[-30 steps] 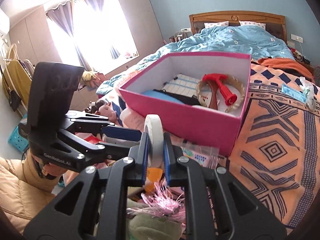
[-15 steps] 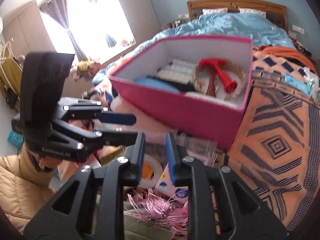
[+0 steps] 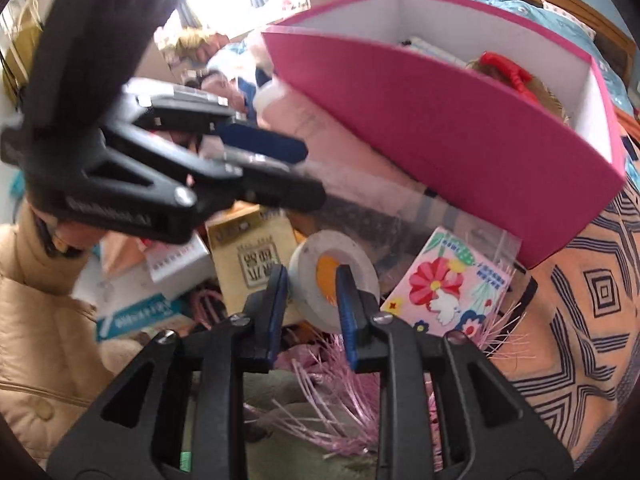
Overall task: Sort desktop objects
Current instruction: 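Lift the tape roll with the right gripper over the pink box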
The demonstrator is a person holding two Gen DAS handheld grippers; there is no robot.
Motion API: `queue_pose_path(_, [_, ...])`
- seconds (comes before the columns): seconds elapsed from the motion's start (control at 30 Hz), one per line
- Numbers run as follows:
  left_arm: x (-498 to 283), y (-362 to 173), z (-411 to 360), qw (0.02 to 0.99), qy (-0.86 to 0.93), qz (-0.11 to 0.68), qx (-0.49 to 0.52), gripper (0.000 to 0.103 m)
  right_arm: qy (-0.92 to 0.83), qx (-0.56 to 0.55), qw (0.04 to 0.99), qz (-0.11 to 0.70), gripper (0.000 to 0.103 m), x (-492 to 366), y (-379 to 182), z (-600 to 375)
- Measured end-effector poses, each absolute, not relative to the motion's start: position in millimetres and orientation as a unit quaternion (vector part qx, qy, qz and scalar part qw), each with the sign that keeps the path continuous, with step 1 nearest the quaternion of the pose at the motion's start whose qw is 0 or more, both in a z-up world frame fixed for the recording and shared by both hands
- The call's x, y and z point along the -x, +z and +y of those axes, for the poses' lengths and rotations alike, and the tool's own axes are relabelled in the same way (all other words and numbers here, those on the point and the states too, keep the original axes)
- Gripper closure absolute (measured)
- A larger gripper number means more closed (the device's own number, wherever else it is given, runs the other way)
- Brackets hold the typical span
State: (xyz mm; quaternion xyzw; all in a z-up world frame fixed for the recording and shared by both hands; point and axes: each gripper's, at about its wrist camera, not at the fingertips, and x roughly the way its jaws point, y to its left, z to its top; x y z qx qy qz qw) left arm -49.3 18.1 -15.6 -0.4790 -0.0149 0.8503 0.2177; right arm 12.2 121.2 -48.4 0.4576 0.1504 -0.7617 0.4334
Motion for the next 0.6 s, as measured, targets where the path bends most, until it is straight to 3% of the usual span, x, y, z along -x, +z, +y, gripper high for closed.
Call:
queue_pose_path(0.47, [51.2, -20.4, 38.0, 0.241, 0.841, 0.003, 0.485, 0.062, -0.8, -0.445, 0.381, 0.13, 0.084, 12.2, -44.6, 157.1])
queue_pose_path(0.6, [52.5, -22.6, 46.8, 0.25, 0.835, 0.01, 0.49, 0.062, -0.806, -0.434, 0.393, 0.086, 0.091, 15.4, -41.8, 168.2])
